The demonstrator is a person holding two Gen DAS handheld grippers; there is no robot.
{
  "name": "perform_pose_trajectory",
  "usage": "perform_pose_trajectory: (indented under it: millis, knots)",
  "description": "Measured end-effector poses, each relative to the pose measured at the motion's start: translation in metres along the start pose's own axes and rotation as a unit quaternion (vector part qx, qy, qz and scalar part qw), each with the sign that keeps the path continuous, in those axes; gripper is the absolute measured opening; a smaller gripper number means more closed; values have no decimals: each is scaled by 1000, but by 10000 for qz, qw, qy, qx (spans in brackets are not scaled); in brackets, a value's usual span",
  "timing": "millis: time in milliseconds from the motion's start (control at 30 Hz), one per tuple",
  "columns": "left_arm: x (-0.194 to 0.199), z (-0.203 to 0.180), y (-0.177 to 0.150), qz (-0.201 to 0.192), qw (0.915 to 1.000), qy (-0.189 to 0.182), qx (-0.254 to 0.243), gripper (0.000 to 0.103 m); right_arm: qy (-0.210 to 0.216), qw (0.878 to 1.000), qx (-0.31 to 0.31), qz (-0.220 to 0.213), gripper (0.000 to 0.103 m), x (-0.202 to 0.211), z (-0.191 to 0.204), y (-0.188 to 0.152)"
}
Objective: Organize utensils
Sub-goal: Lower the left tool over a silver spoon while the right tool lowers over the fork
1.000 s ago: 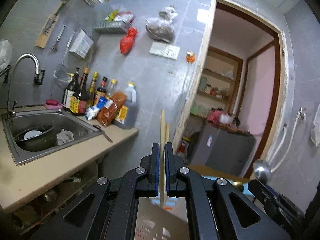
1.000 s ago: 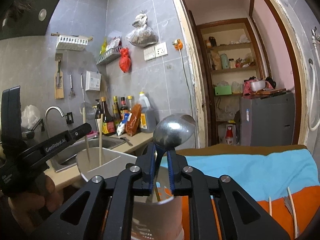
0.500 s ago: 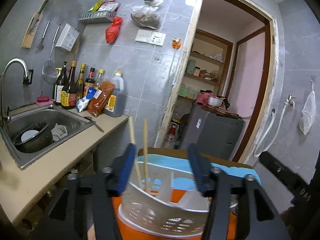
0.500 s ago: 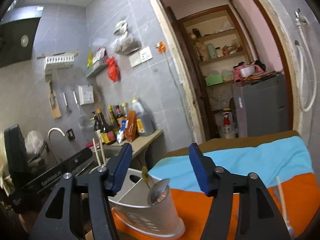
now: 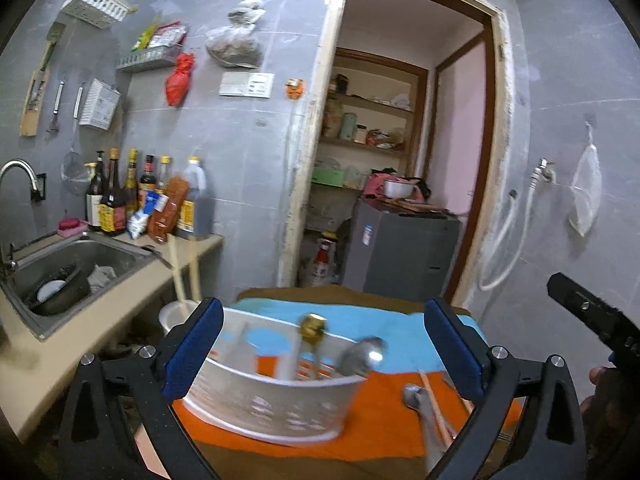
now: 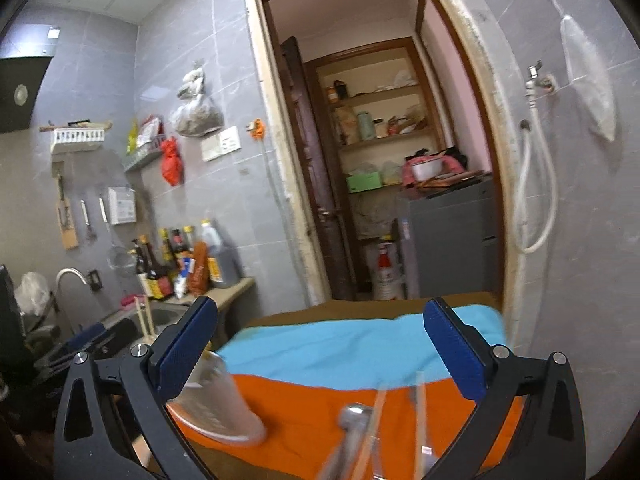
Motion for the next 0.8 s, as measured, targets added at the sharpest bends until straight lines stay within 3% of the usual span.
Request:
perform_pose_trajectory:
  millis: [367, 667, 800]
  knots:
    - [-14, -74, -56, 838, 9940, -613, -355, 98, -562, 9962, 51, 664, 103, 26, -70, -39]
    - [-60, -97, -100, 1921, 9772, -679, -590, 98, -661, 9835, -309, 1656, 103, 7, -118, -87]
    - [-75, -97, -112, 2119, 9737, -647, -529, 94, -599, 9731, -453, 2179, 90, -9, -130, -105]
Point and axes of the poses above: each gripper's, at about its wrist camera, not at the fingertips, and x roughly against the way its jaws point, z to its left, y to its top, the point moved 2 cm from there along -x, roughly the way its jaws point, and after that the axes turned 5 degrees about y, right-handed, at the moved point
